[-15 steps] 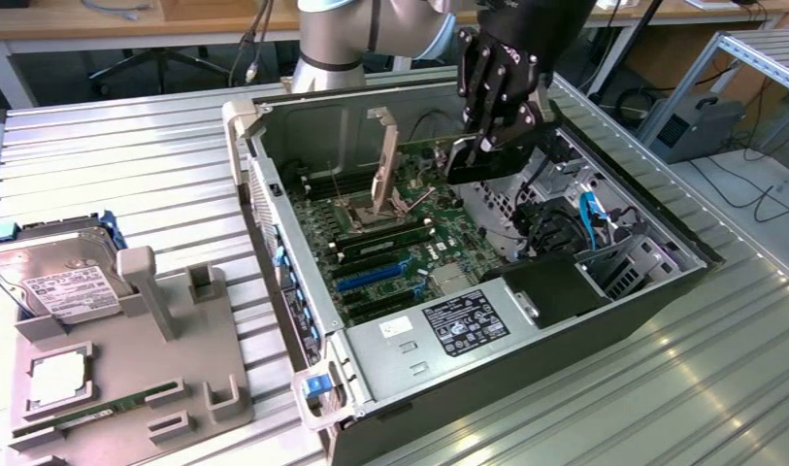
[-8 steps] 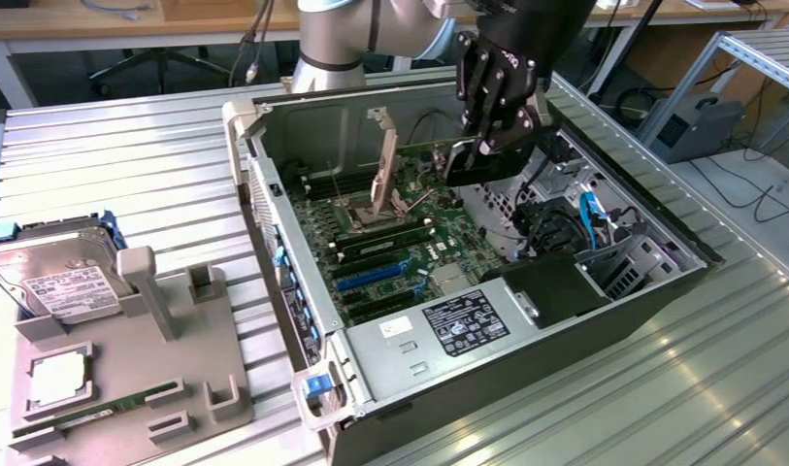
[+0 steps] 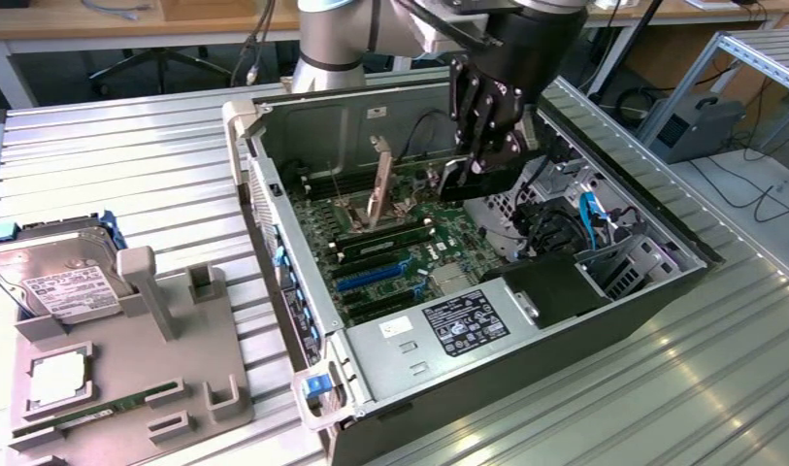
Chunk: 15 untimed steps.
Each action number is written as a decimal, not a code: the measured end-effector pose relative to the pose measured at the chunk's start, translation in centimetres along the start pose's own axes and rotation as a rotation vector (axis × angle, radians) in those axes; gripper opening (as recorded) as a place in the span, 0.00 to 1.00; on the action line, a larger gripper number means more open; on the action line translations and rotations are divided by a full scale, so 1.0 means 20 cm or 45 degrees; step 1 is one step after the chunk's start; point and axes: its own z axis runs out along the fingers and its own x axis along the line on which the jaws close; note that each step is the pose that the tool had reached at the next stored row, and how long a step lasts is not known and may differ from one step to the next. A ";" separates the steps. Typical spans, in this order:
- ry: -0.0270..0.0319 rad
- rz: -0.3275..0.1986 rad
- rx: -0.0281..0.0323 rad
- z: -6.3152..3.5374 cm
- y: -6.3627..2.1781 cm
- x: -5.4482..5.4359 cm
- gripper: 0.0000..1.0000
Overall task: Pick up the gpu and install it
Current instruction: 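Insert the gpu into the slot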
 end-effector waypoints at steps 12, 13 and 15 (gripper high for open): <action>0.0006 0.000 -0.0065 0.227 0.023 0.01 0.27; 0.0007 0.000 -0.0084 0.254 0.029 0.02 0.27; 0.0010 0.001 -0.0116 0.292 0.035 0.02 0.27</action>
